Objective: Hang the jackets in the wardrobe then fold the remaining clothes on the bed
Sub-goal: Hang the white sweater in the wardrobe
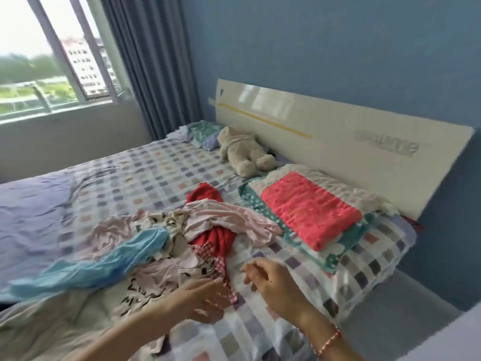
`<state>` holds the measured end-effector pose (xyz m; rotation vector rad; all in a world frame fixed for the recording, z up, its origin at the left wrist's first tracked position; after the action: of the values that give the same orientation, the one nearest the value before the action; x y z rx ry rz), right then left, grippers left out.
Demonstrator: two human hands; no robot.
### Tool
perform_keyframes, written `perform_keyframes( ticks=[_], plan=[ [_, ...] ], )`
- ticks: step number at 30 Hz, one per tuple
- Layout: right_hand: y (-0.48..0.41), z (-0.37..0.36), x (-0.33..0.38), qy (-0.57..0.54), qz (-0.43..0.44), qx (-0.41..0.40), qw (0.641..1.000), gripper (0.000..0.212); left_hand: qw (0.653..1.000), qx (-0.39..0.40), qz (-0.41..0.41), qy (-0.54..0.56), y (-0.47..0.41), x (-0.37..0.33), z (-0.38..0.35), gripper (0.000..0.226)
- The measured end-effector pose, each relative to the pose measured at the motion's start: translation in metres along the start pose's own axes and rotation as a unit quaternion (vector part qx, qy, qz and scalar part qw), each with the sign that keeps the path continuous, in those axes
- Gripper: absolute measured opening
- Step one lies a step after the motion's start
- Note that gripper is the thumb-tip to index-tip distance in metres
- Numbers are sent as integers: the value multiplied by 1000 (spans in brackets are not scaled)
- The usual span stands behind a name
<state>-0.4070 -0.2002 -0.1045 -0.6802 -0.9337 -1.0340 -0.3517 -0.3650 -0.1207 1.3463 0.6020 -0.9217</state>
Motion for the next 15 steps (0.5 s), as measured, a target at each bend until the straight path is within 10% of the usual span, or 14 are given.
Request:
perform_keyframes(
  ticks=[3,15],
  plan=[
    [-17,-44,7,-3,21,63,998,19,997,-73,22,21,5,34,46,35],
    [-124,-233,34,22,-3,175,984,22,968,-212,87,101,24,142,237,12]
  ],
)
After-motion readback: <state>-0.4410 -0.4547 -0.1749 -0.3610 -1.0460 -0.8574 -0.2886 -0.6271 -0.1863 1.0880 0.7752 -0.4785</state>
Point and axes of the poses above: each hand's wrist, its own y-axis away from the middle knuckle, its own z-axis out of the back of the hand, x = y × z, the point moved 5 cm from there along -y, towards the middle knuckle, and after that the axes turned 7 degrees about -x, right-handed, at the moved point
